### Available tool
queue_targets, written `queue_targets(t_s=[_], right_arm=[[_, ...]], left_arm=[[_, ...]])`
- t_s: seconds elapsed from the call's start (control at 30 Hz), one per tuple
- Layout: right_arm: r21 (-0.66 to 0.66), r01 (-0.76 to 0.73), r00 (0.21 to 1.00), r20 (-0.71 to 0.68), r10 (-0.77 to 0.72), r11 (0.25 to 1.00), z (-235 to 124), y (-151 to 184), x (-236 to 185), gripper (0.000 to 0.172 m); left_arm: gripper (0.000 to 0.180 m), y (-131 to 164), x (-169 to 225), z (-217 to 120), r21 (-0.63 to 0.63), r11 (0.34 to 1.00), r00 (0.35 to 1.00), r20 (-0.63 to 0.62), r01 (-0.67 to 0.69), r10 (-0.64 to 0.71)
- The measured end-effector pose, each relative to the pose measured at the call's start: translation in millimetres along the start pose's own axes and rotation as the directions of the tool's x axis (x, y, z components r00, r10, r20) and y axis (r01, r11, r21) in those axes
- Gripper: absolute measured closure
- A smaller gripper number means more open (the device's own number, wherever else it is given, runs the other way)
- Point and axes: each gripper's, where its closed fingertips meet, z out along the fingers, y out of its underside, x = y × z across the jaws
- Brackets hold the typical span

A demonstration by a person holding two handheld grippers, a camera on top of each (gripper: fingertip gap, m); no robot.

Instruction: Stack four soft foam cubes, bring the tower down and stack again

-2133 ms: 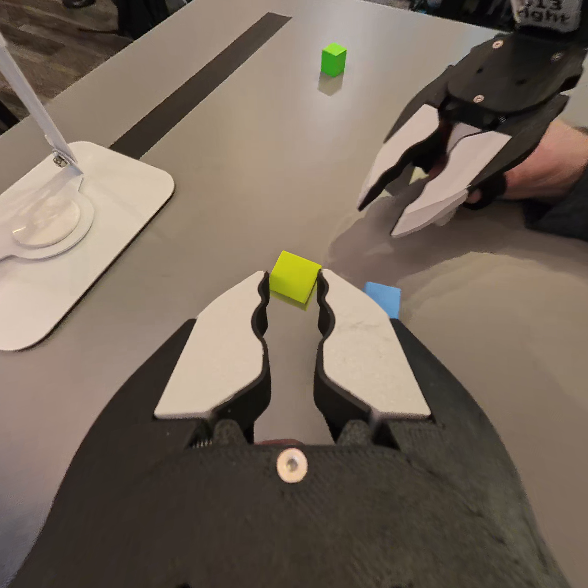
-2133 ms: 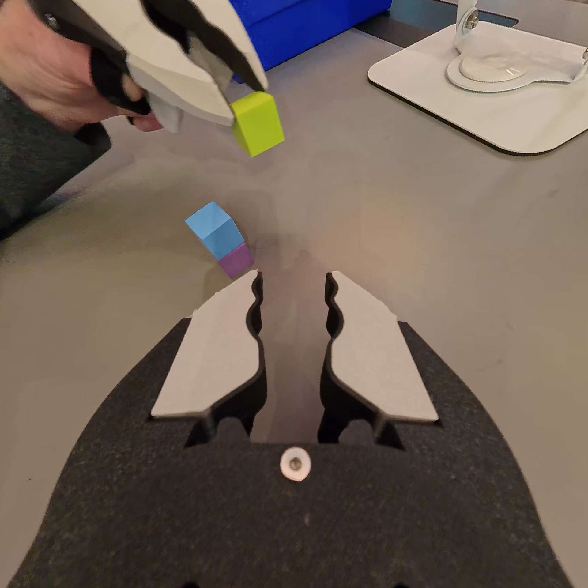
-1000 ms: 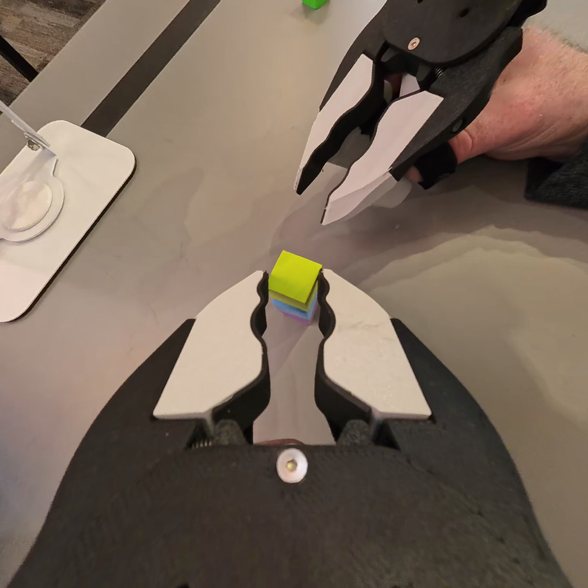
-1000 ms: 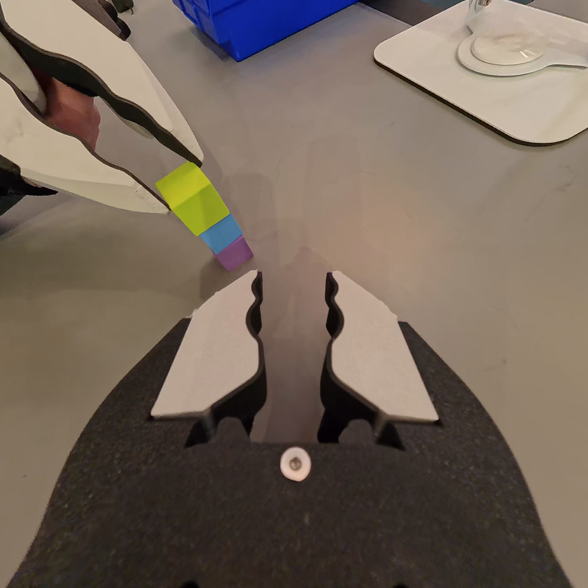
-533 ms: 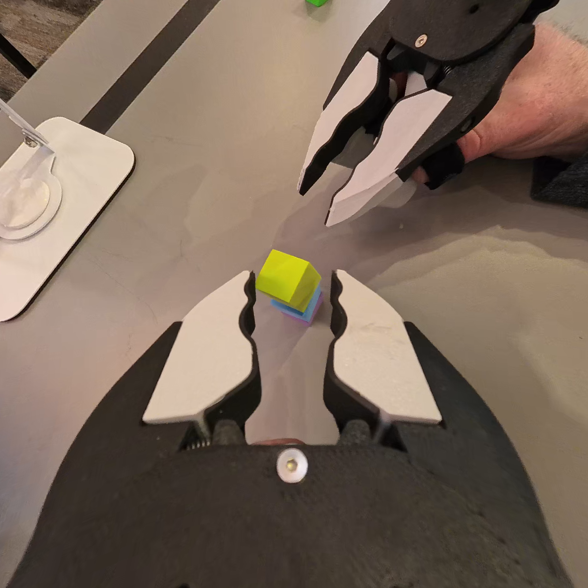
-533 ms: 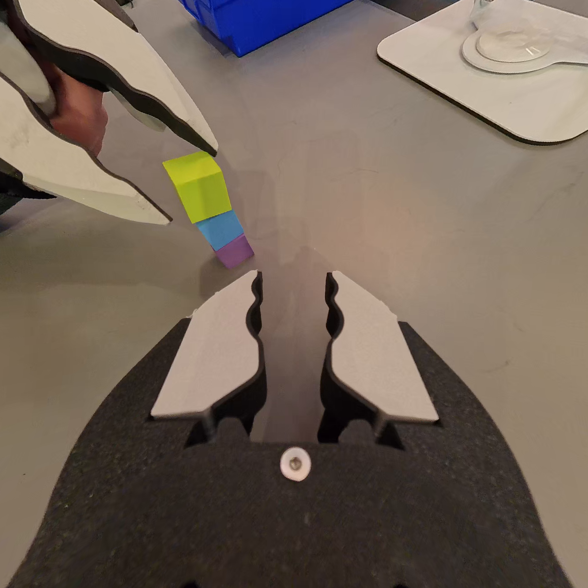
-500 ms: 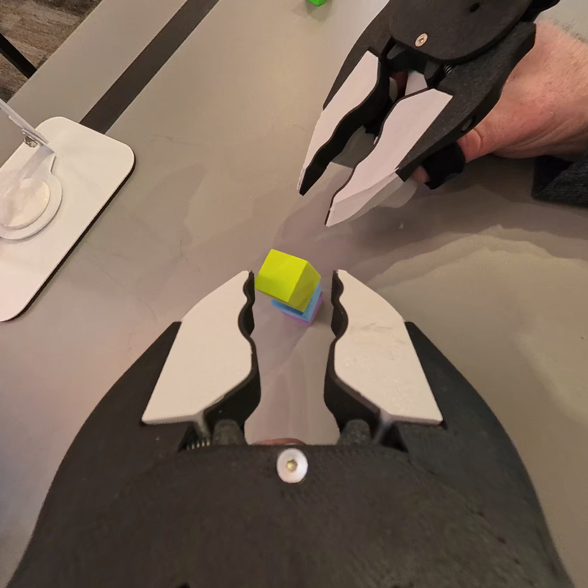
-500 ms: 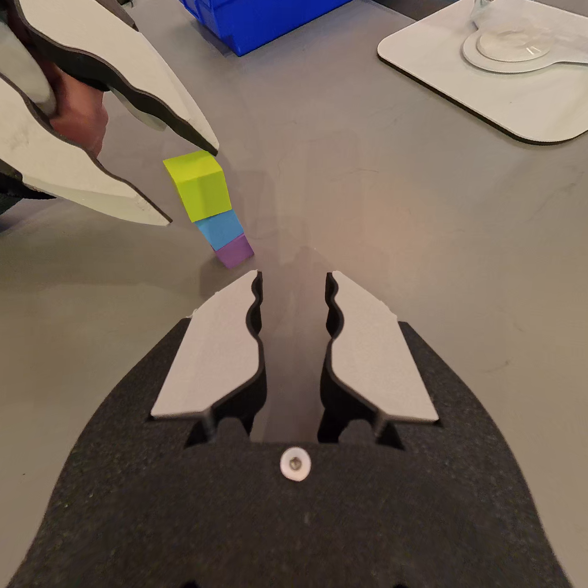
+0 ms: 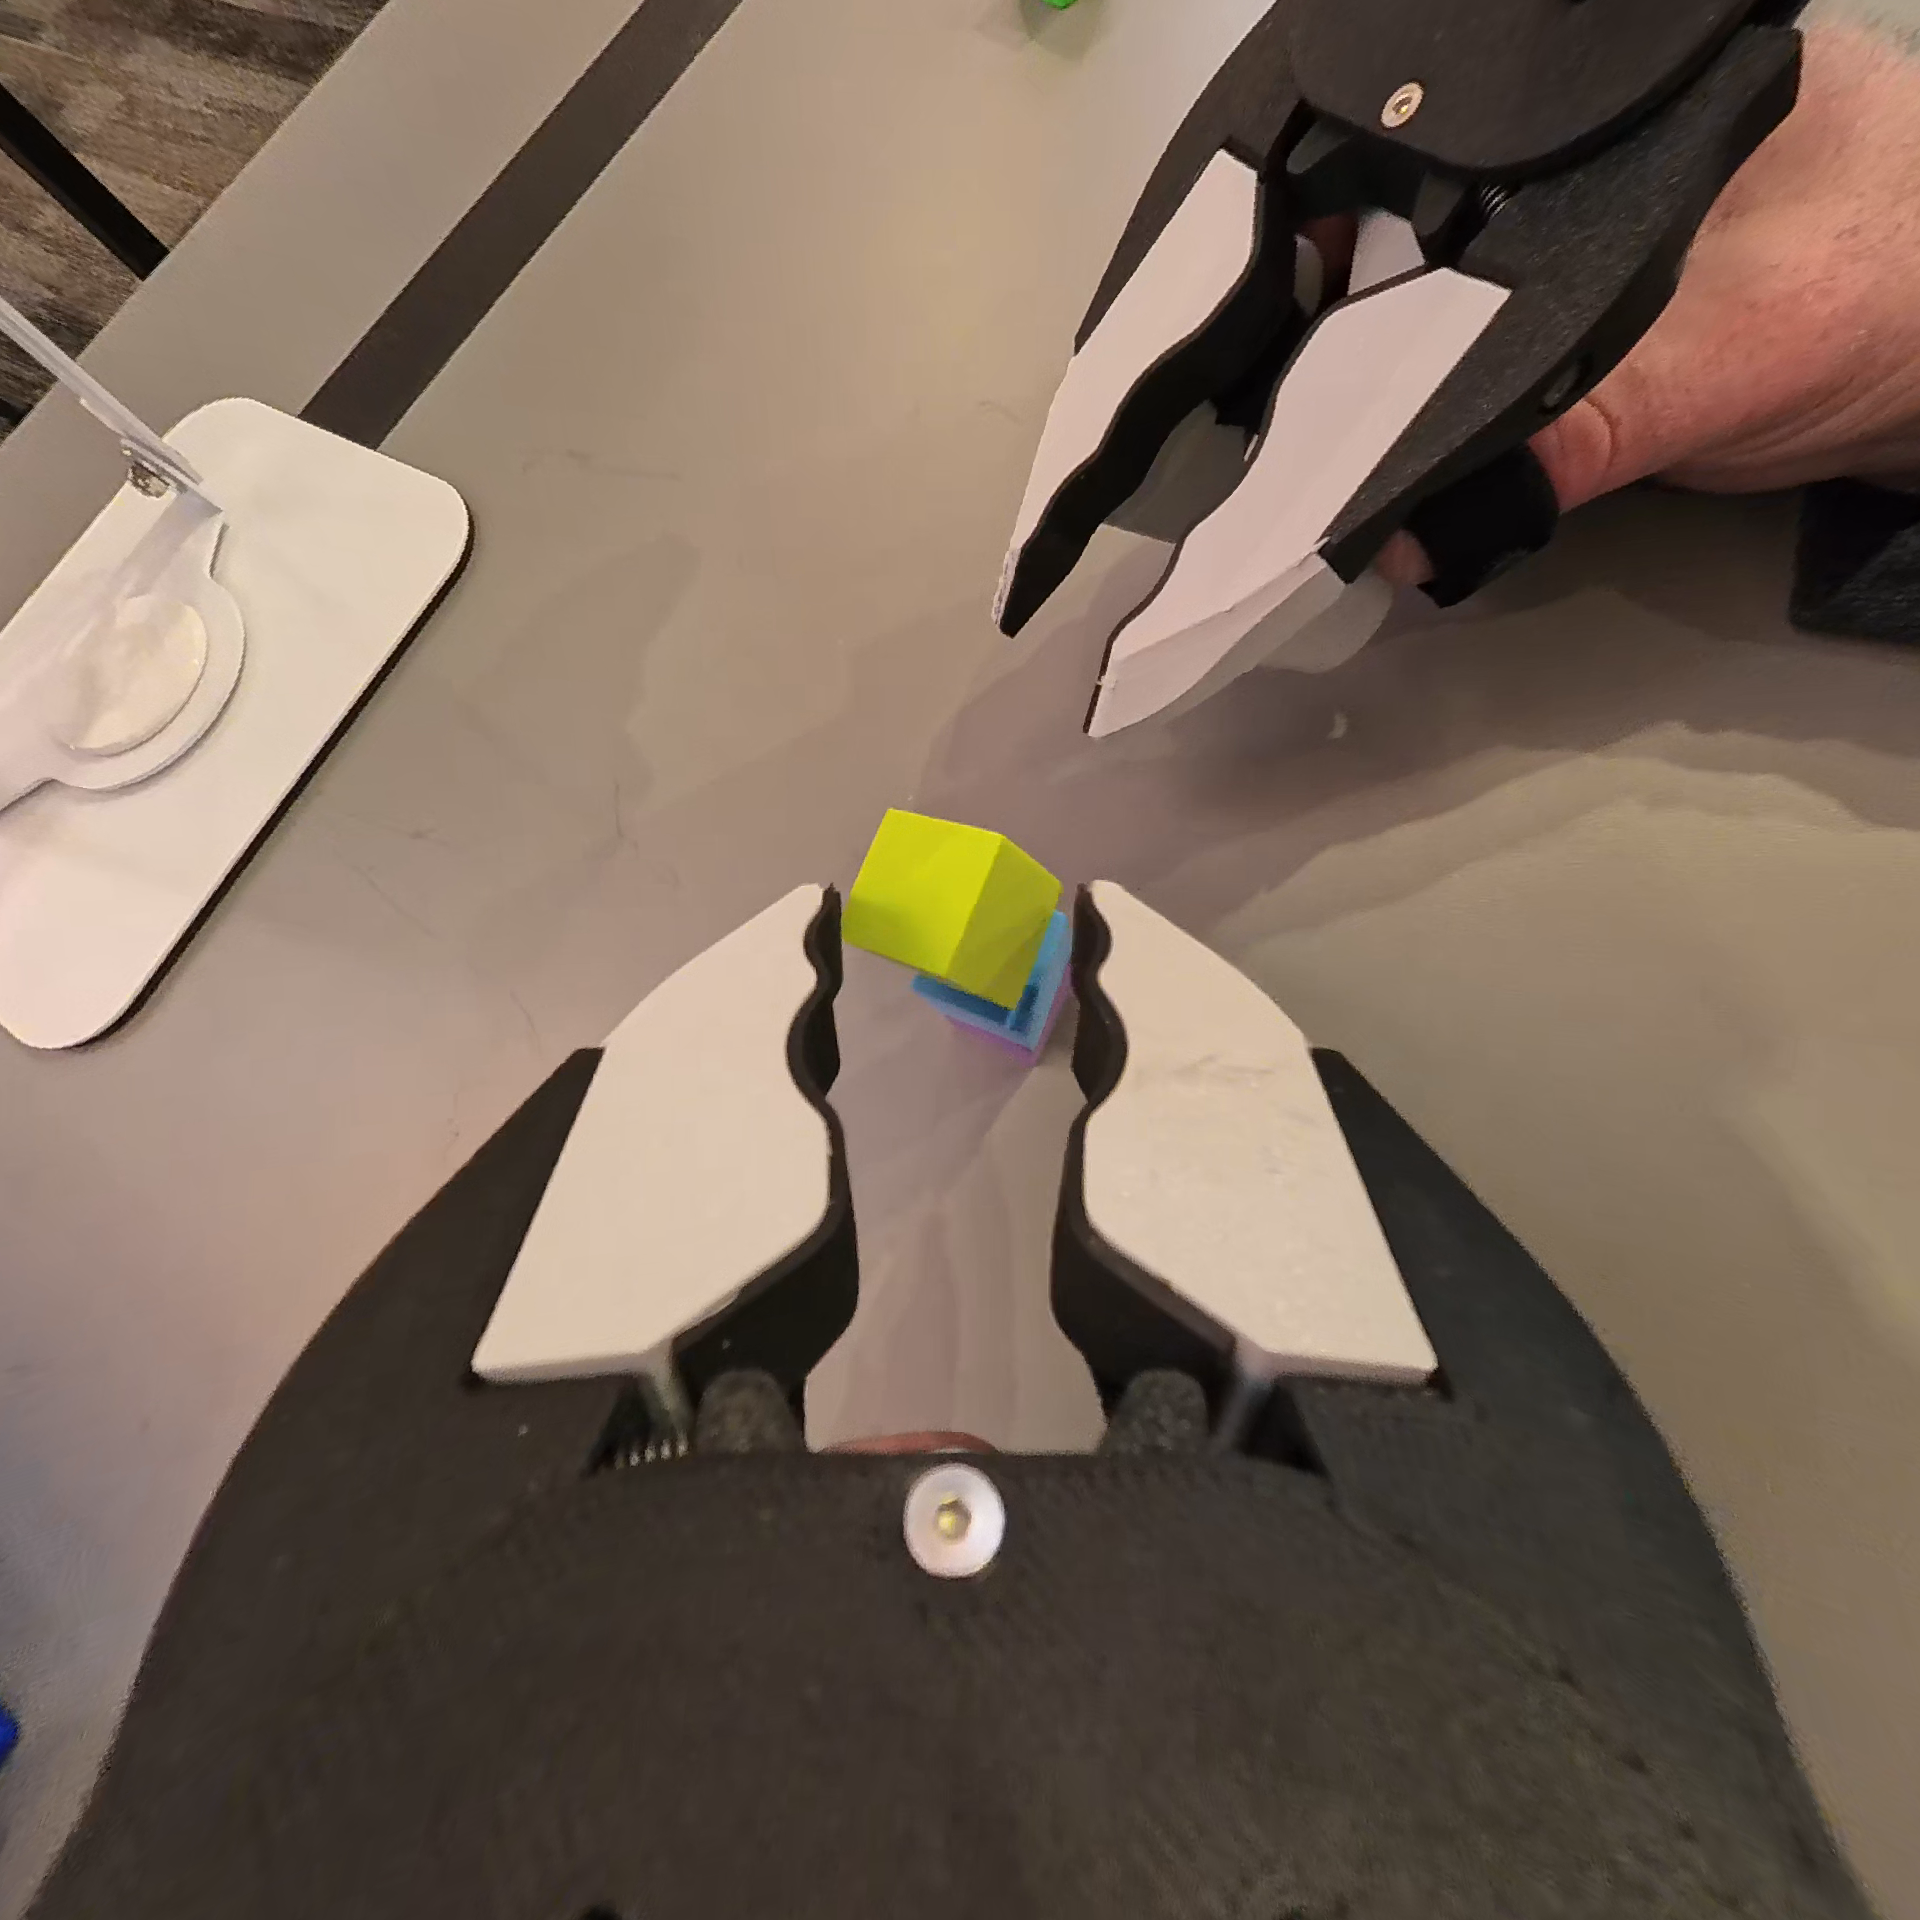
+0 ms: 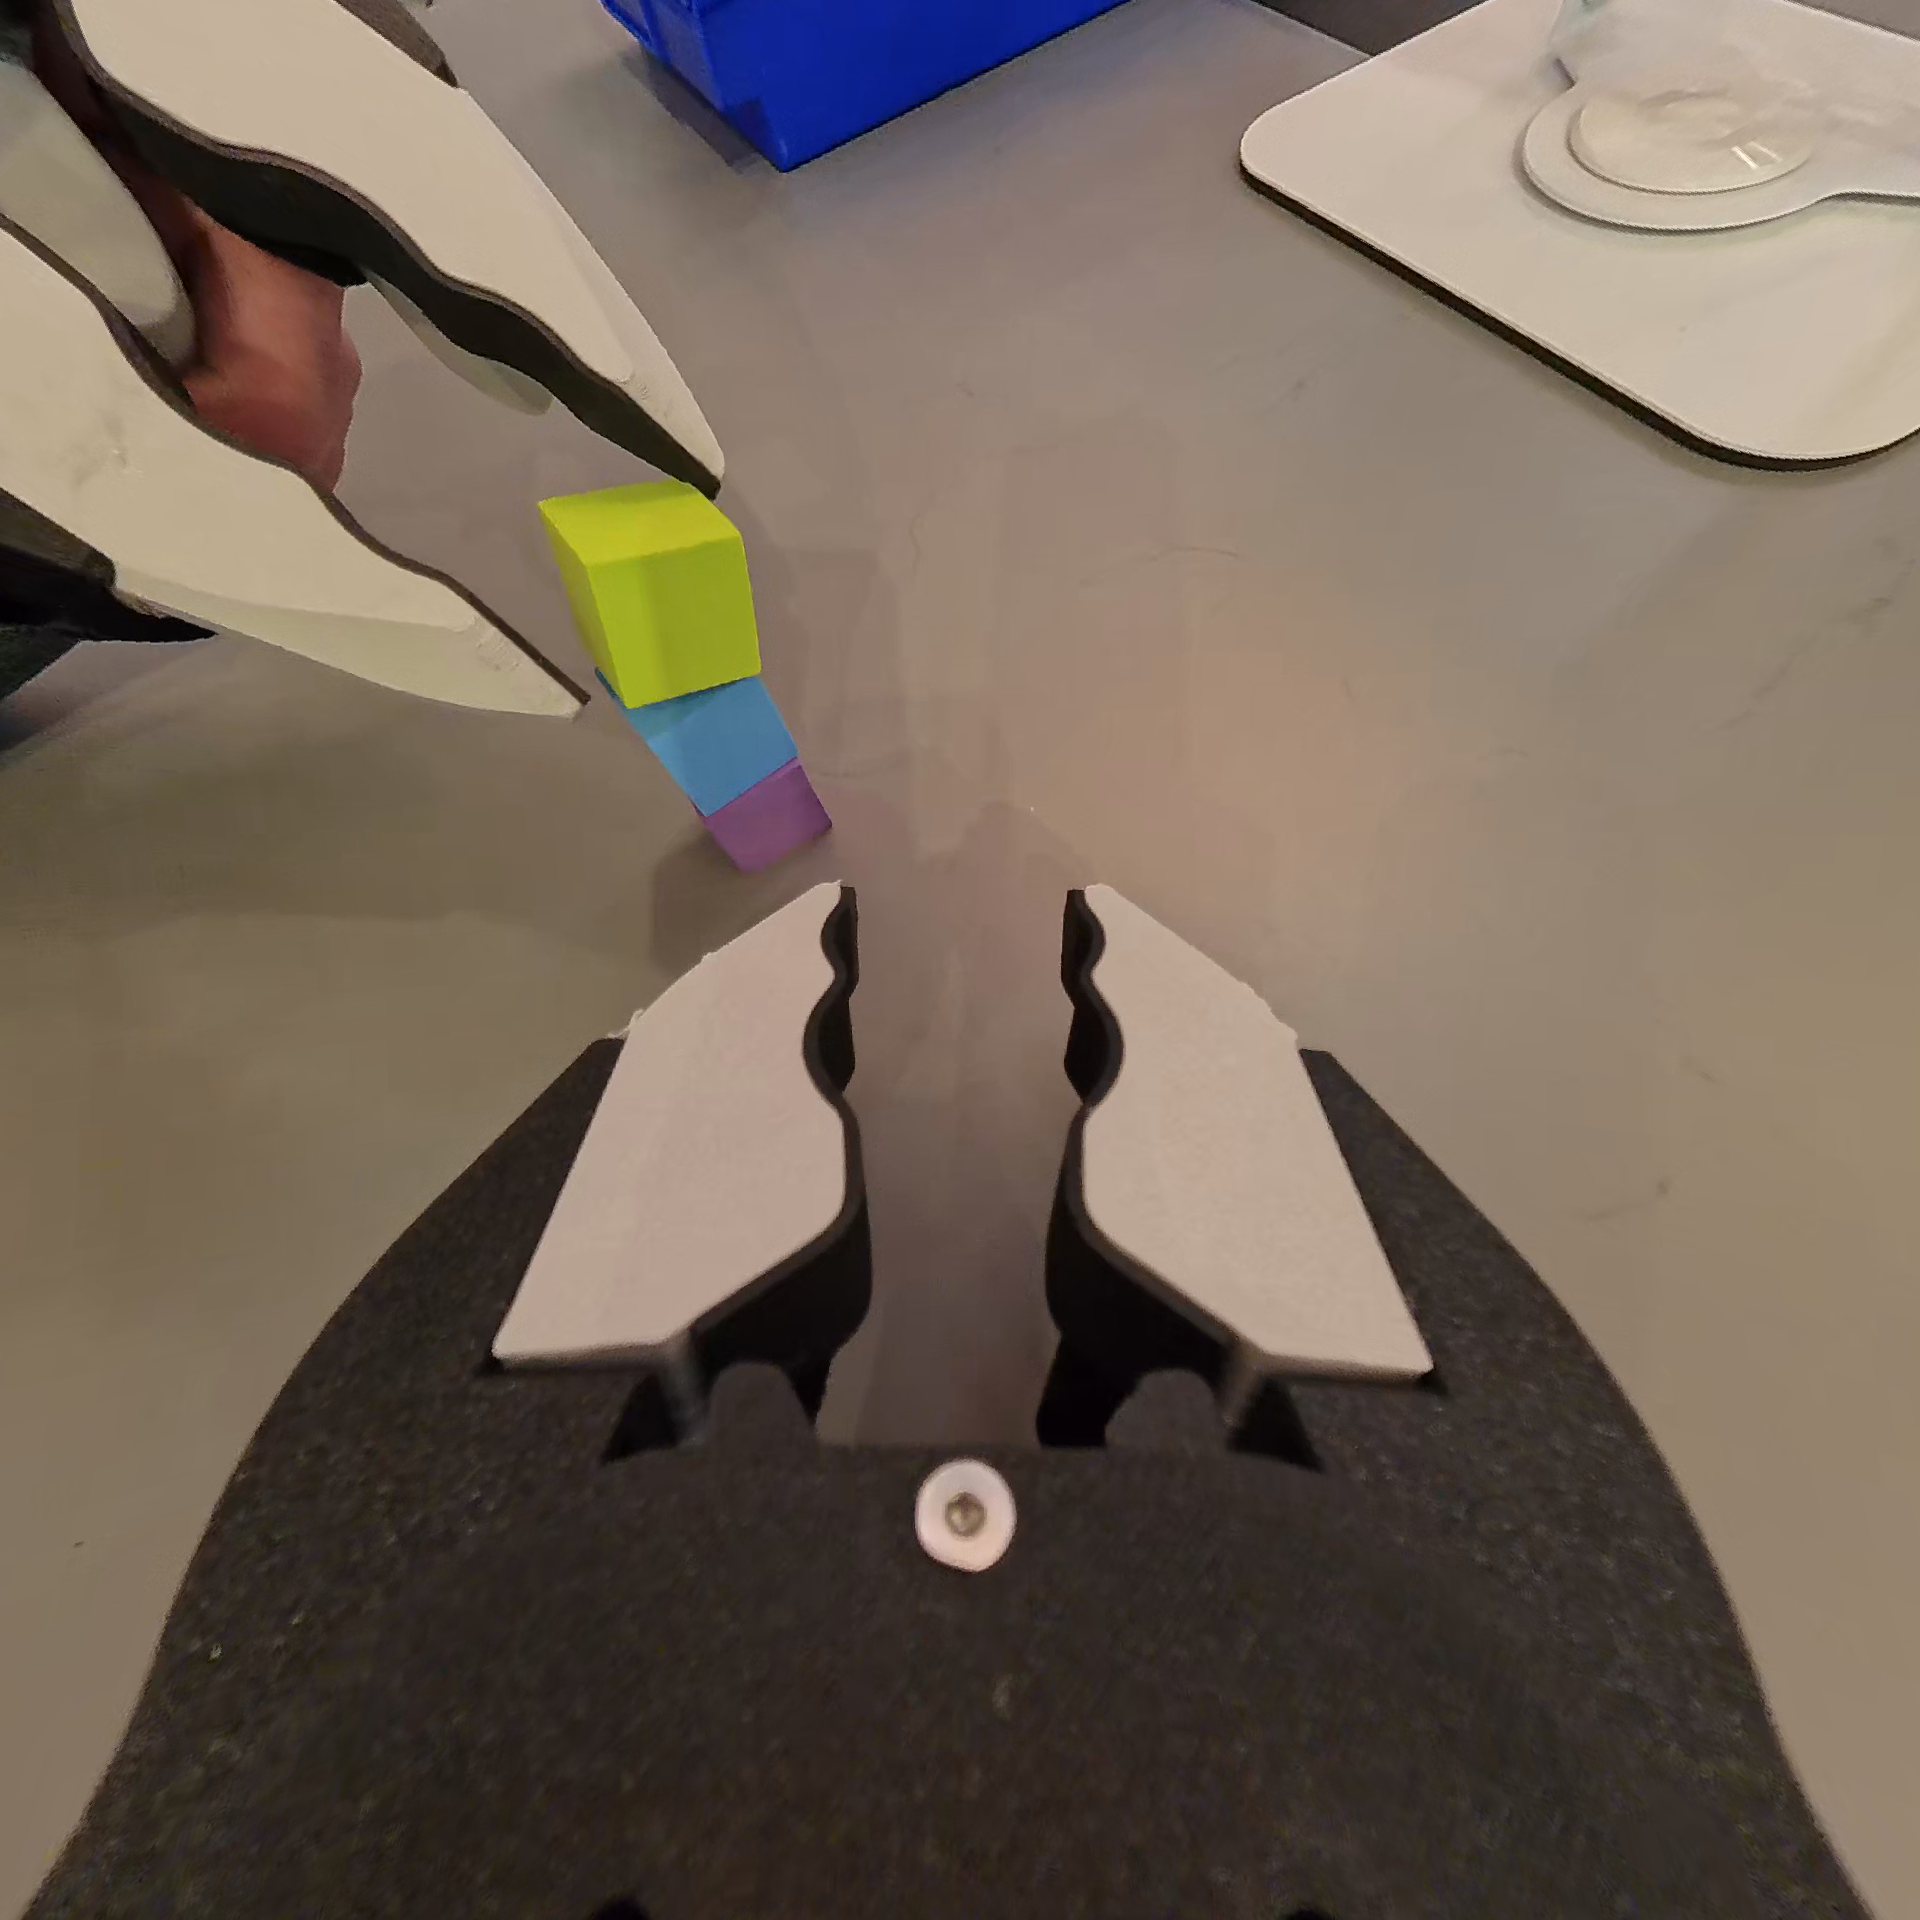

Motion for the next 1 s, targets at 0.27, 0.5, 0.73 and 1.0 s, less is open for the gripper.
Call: queue_targets(t_s=[0.27, 0.5, 0.73, 1.0], right_arm=[[-0.002, 0.0, 1.0, 0.001, 0.0, 1.0, 0.2, 0.2, -0.3, 0.134], [-0.002, 0.001, 1.0, 0.001, -0.001, 1.0, 0.2, 0.2, -0.5, 0.134], [-0.001, 0.001, 1.0, 0.002, -0.001, 1.0, 0.4, 0.2, -0.9, 0.134], [0.127, 0.003, 0.998, -0.07, 0.006, 0.992, -25.5, -8.4, 15.0, 0.132]], left_arm=[[0.146, -0.1, -0.7, -0.2, -0.017, 0.996, 0.995, 0.057, -0.085, 0.086], [0.144, -0.2, -0.1, -0.1, -0.019, 0.992, 0.989, 0.079, -0.122, 0.123], [0.138, -3.7, -0.4, -3.7, -0.001, 0.992, 0.988, 0.087, -0.129, 0.128], [0.127, -16.0, -27.8, -29.9, 0.169, 0.985, 0.995, 0.094, -0.035, 0.02]])
